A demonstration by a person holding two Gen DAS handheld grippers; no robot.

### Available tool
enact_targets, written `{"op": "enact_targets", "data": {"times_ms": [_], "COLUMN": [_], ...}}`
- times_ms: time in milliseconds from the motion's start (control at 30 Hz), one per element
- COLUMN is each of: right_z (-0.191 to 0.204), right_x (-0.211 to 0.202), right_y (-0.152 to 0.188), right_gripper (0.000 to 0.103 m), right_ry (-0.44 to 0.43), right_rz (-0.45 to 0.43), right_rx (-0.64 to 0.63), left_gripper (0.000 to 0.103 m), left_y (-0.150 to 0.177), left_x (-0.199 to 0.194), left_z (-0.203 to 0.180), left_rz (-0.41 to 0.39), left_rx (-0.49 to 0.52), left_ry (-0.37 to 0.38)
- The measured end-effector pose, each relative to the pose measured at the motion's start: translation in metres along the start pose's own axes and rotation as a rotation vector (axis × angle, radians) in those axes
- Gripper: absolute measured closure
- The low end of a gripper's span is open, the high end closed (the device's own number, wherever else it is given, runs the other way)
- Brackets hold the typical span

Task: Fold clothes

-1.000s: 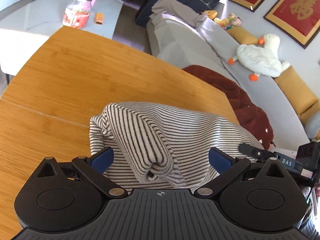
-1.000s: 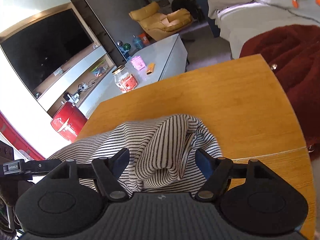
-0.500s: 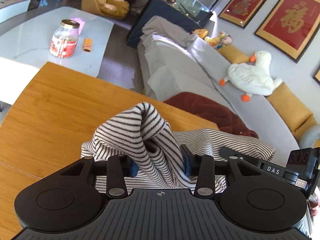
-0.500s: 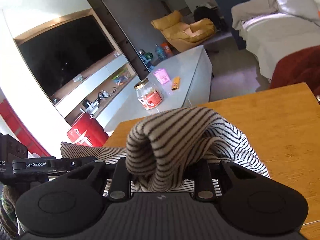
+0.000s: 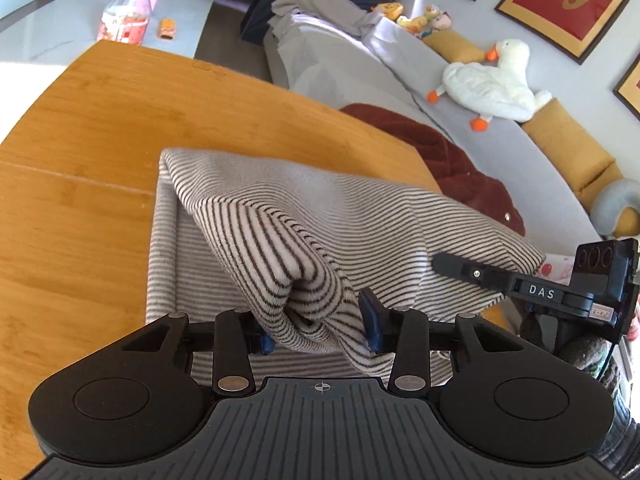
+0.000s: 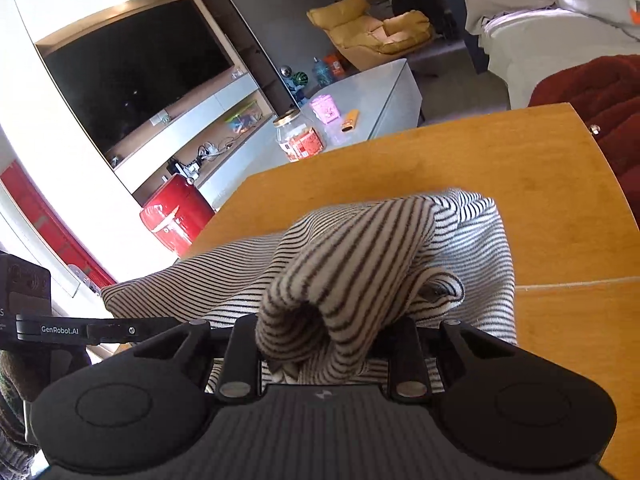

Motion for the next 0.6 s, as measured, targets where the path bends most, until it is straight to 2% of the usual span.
{"op": "enact_targets", "data": {"times_ms": [67,100,167,233,267,333,400,467,600], "right_z": [-0.001,-0.003,-0.010,-0.016,-0.018,-0.022,-0.024,-0.026,-0.036], "right_x": [0.002,0.003,0.004,-0.004,-0.012,-0.031,-0.053,-0.071,-0.076], "right_y": [0.008,0.012,0.018,0.018,0.016,0.008,-0.001,-0.012,-0.031], "right_gripper": [0.076,0.073,0.059,0.041,0.037,0.015,0.003,0.000,0.000], "right_ry": [0.014,0.029,0.081,0.114,0.138,0.176,0.206,0.223,0.304], "right_rz": [0.013,0.022,0.034,0.024,0.003,-0.055,-0.125,-0.193,-0.263], "right_rx": [-0.016,-0.022,-0.012,-0.001,0.000,0.002,0.004,0.001,0.007], "left_gripper": [0.055,0.054,0.049,0.030,0.026,0.016,0.011,0.008,0.007], "left_y": [0.007,0.010,0.010,0.005,0.002,-0.004,-0.010,-0.014,-0.015], "left_x": [0.003,0.004,-0.001,-0.014,-0.023,-0.040,-0.057,-0.066,-0.048], "left_z": [0.007,0.011,0.014,0.011,0.009,0.000,-0.008,-0.019,-0.041], "left_rz": [0.011,0.014,0.010,-0.029,-0.054,-0.108,-0.162,-0.196,-0.161], "left_rx": [-0.019,-0.030,-0.032,-0.002,0.012,0.028,0.045,0.059,0.072], "left_ry": [-0.008,-0.012,-0.031,-0.077,-0.084,-0.072,-0.060,-0.019,0.111]}}
Point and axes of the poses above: each gripper's, at about its wrist camera, not at the fingertips, and x roughly the way its jaws point, z to its left, y to its underside, the point moved 7 cm from there along x, roughly the way its jaws point, and after that the axes turned 12 degrees about z, right-handed, at the moved point
